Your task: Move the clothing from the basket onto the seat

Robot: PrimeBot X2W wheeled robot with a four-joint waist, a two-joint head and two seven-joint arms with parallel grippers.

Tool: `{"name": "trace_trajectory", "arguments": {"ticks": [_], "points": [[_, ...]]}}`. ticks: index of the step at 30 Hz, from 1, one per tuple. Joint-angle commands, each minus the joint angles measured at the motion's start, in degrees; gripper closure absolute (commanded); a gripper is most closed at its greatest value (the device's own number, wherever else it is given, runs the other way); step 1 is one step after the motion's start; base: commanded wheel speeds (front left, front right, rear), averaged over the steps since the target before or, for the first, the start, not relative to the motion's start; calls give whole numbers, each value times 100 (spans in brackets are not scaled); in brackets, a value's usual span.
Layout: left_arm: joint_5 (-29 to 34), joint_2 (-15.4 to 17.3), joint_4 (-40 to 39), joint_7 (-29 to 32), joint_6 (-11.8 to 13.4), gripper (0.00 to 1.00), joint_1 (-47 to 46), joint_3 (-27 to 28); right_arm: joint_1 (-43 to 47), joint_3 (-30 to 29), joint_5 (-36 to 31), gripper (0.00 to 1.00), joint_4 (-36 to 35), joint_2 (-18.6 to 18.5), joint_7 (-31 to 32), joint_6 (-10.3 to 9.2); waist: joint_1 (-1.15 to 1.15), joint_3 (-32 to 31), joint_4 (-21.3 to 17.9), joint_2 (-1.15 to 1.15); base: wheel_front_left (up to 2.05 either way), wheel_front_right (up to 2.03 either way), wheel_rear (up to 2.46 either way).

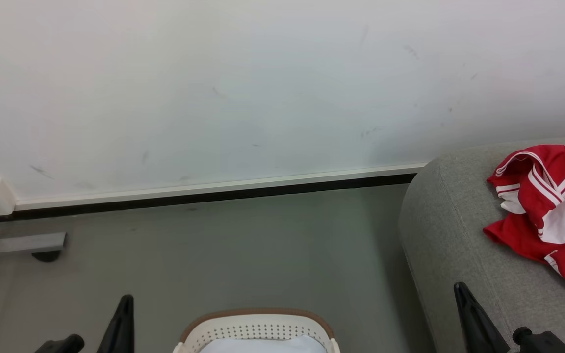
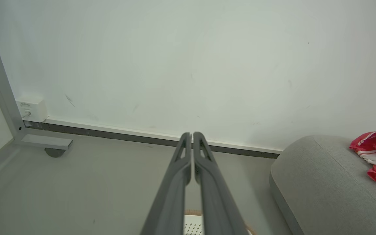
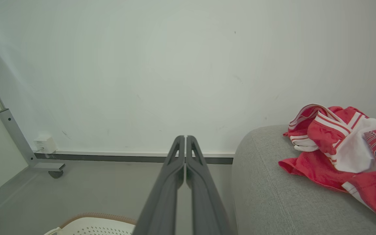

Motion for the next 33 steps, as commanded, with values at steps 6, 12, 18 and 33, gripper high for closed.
{"name": "trace_trajectory", "arguments": {"ticks": [6,12,18,33], "points": [[-700,-5,-41,203,-24,100,-148,108,-121,-94,796,100,-67,-44,151,-1,0,8,21,0,0,0,0],[-1264,-40,-44,358,-41,100,-196,153,-183,-169,1444,100,-28,-69,287,-1,0,16,39,0,0,0,0],[-1785,-73,-41,506,-58,100,-243,198,-235,-241,2037,100,3,-87,414,-2,0,24,58,0,0,0,0],[-2946,-148,-18,845,-94,100,-362,312,-338,-422,3350,100,61,-113,712,-4,0,43,105,0,0,0,0]]}}
